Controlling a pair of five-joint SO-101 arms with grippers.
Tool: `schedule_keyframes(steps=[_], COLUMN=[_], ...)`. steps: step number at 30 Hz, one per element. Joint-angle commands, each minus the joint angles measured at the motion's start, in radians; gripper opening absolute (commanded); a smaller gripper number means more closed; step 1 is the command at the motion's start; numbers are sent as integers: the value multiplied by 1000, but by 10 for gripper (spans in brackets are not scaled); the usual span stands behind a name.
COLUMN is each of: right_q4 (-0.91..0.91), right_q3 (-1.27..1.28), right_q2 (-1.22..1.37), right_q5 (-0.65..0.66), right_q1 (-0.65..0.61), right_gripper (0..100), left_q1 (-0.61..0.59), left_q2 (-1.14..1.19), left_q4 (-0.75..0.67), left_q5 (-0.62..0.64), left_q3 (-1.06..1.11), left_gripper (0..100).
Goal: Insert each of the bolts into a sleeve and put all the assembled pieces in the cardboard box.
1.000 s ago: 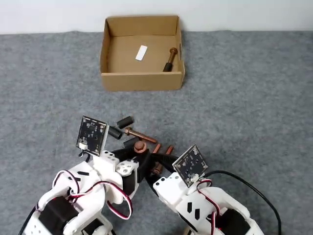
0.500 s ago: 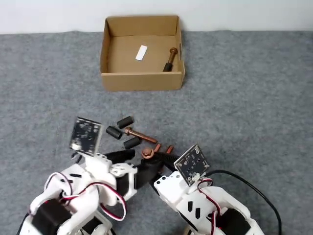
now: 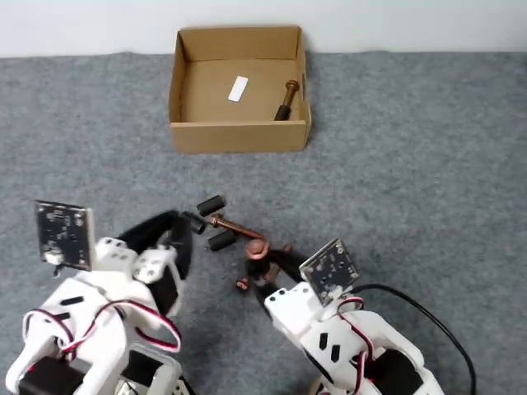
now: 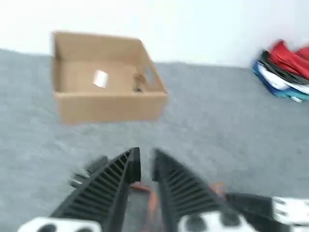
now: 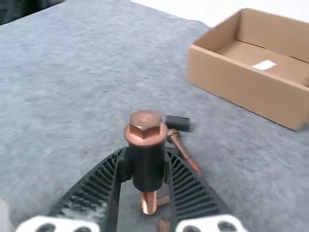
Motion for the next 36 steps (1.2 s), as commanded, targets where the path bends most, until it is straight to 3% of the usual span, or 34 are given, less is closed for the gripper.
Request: schedule_keyframes(steps=[1, 12, 17, 23, 28, 36], right_q4=[-7, 160, 96, 53, -27, -191], right_q3=[-57, -132, -404, -790, -1073, -1405], right_q2=[-8, 108, 467, 960, 1279, 1666], right_q5=[5, -146, -147, -143, -137, 14], right_q1=[84, 415, 424, 426, 427, 424], right_gripper=[9, 8, 8, 8, 8, 8], left_q1=[-118, -361, -425, -473, -468, -470], left_q2=[0, -2, -2, -2, -2, -2], left_q4=[-54, -54, -98, -265, -411, -583], left_q5=[-71, -89, -114, -258, -281, -345], left_q3=[-4, 326, 472, 650, 773, 929], left_gripper=[4, 5, 5, 5, 5, 5])
